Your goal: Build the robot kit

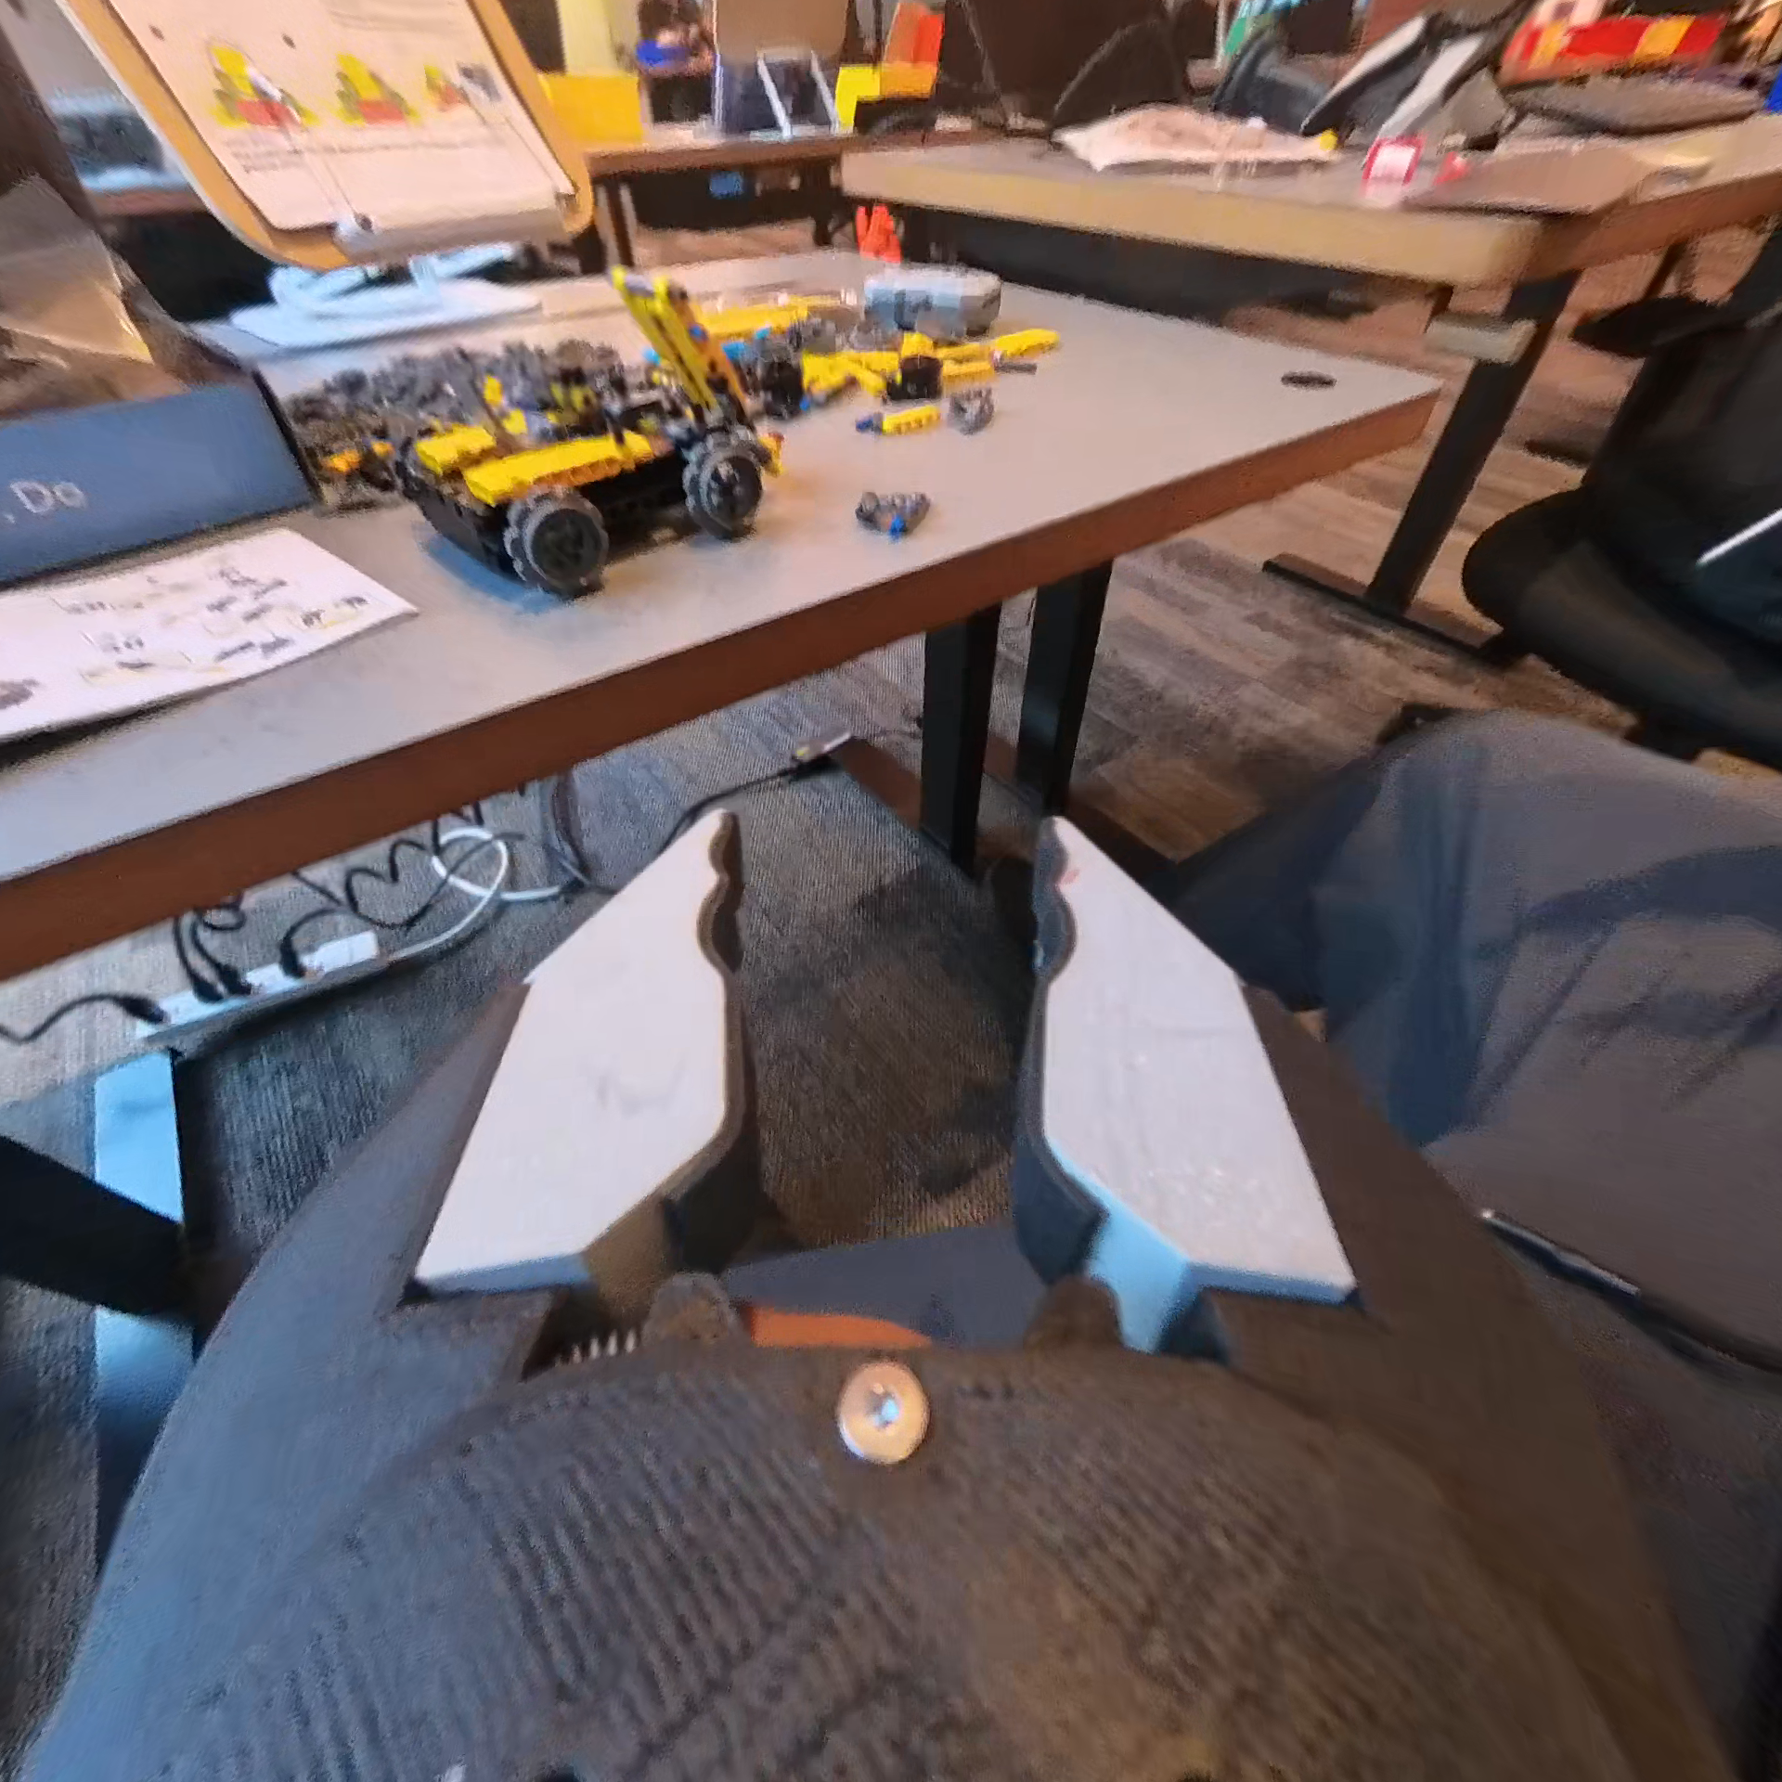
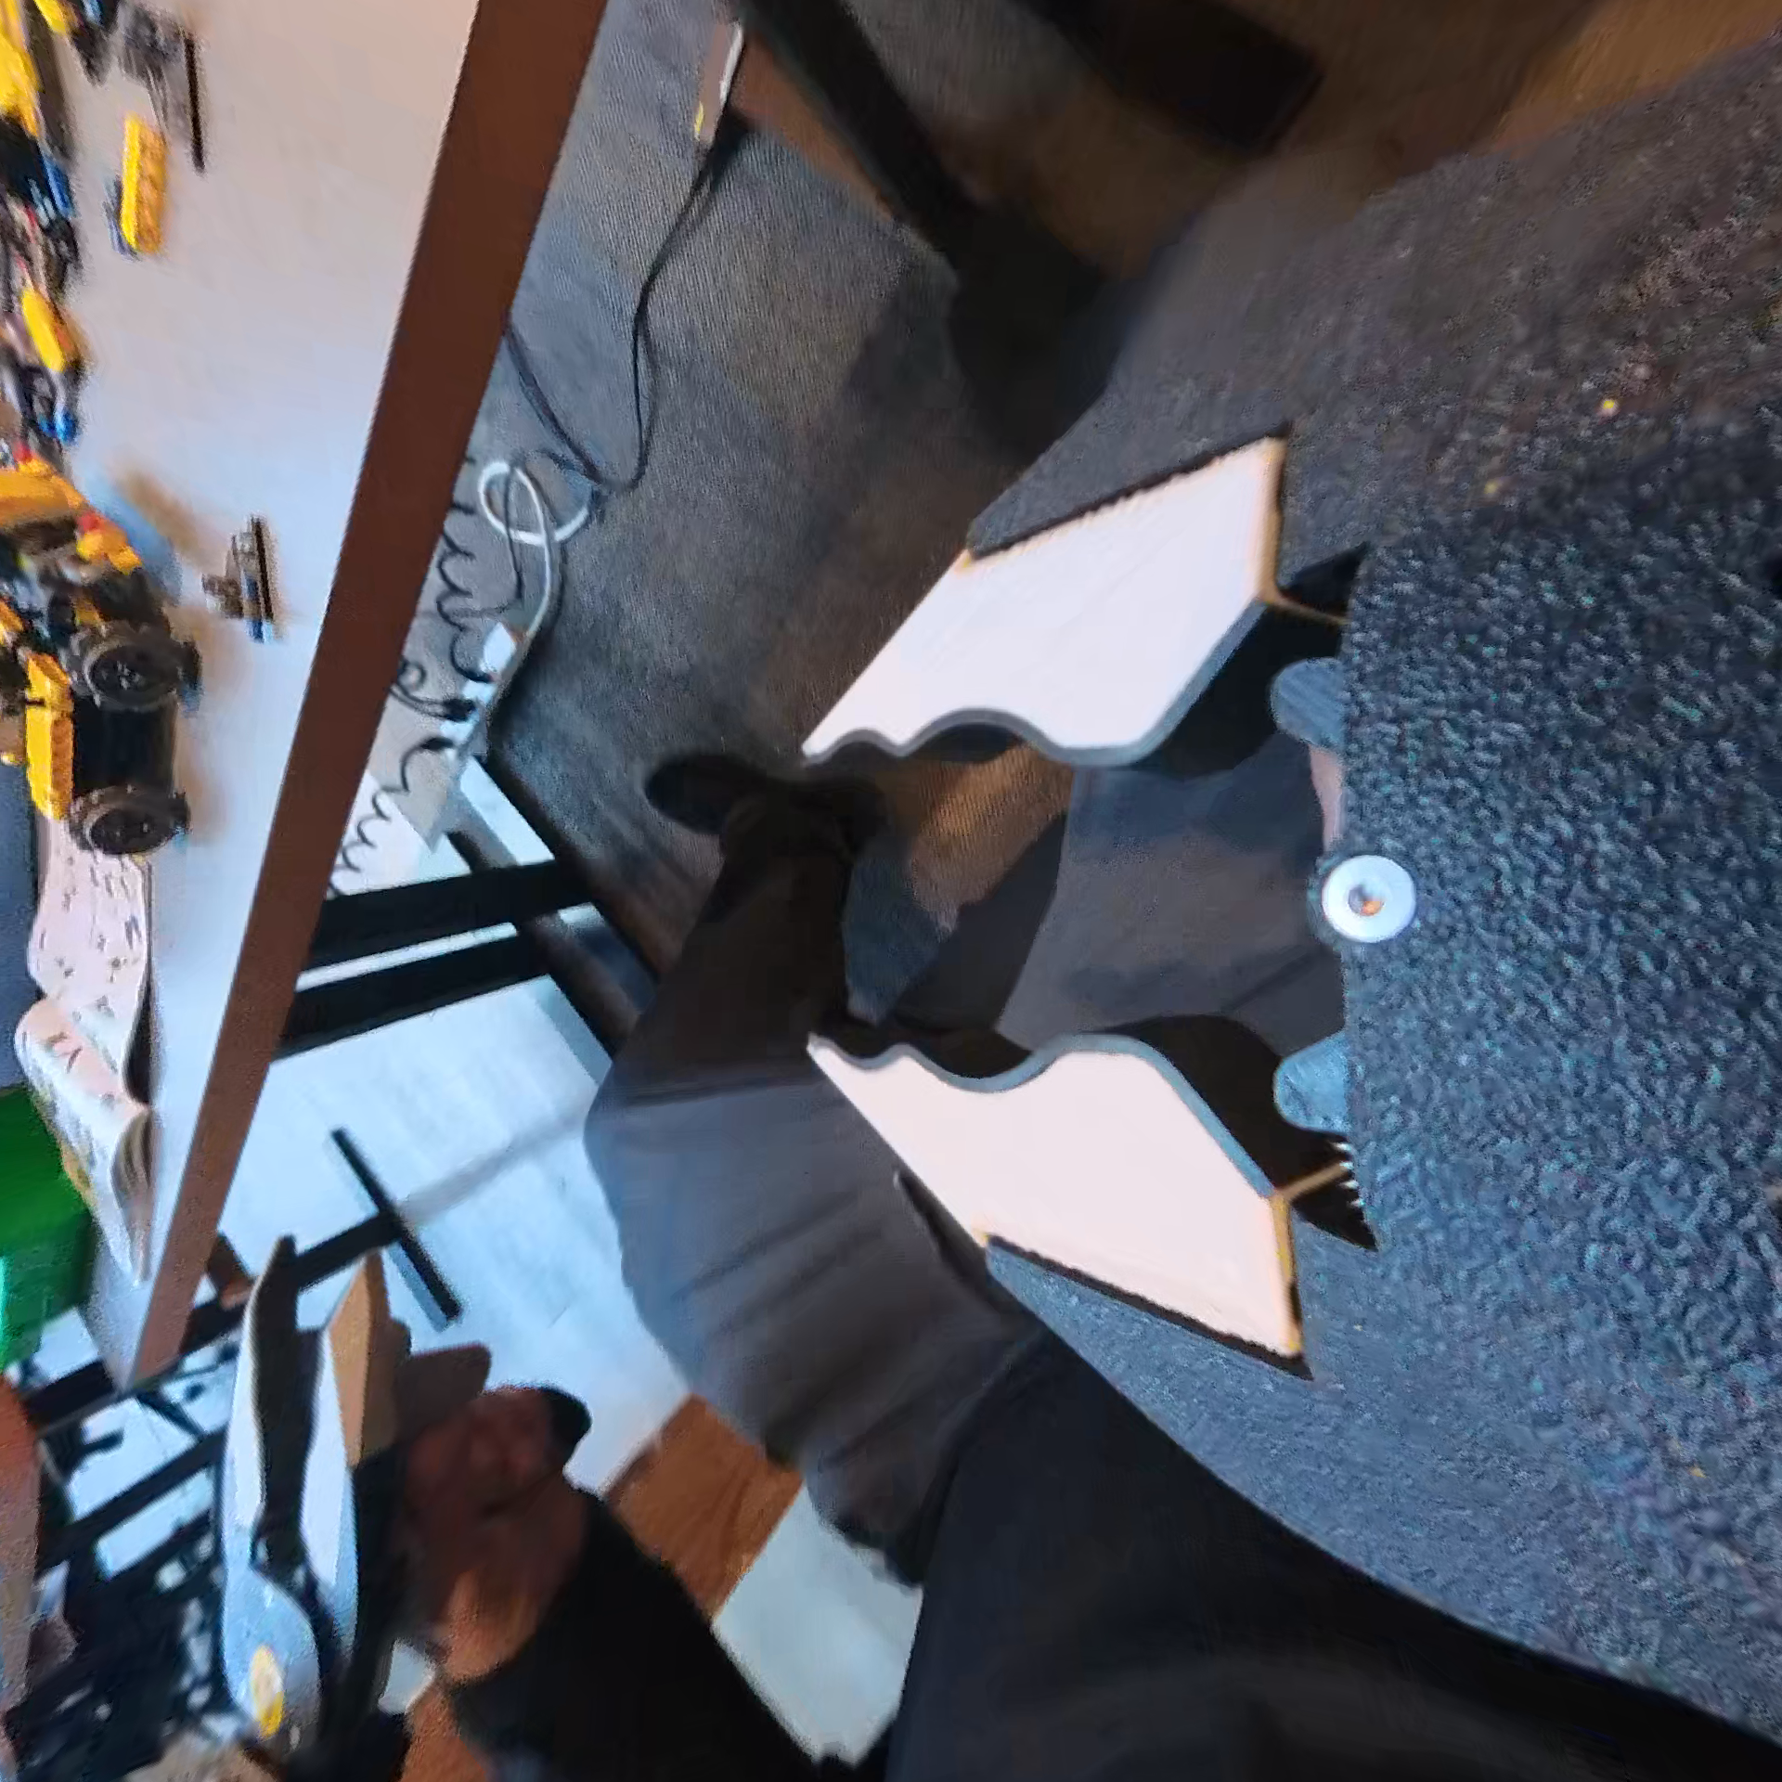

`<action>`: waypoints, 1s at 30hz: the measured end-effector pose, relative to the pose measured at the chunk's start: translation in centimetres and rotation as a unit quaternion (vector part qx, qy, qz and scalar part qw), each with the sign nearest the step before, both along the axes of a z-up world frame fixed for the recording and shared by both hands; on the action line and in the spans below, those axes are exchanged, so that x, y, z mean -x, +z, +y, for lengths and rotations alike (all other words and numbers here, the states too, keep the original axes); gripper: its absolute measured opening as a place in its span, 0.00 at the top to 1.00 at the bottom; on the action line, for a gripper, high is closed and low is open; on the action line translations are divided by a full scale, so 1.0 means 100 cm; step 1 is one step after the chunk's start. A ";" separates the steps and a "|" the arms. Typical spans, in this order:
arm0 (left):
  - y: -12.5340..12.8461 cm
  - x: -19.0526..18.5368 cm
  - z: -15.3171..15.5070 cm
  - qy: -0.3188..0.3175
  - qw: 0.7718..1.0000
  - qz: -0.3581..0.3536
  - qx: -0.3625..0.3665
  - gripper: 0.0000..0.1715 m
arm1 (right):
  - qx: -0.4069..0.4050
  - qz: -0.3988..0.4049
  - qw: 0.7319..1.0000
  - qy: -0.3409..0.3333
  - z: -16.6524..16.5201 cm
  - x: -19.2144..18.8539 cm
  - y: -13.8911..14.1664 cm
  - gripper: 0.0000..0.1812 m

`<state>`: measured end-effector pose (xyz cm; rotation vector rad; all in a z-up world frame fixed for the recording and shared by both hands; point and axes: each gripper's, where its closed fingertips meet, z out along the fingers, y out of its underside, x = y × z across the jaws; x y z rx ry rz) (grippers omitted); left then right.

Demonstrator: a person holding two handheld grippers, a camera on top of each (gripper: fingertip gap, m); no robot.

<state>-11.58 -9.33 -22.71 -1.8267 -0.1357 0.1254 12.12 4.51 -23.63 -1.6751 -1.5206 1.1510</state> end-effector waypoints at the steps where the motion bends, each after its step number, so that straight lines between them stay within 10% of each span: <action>1: -0.007 -0.005 0.000 0.005 1.000 -0.002 0.011 0.62 | -0.009 0.007 1.000 -0.010 0.005 -0.007 -0.004 0.67; 8: -0.055 -0.018 0.013 0.034 0.993 -0.089 0.070 0.46 | 0.013 -0.001 0.996 -0.088 0.052 -0.044 -0.062 0.34; 30: -0.068 -0.007 -0.063 0.130 0.986 -0.063 0.087 0.41 | -0.099 -0.001 0.995 0.028 0.022 0.014 -0.059 0.27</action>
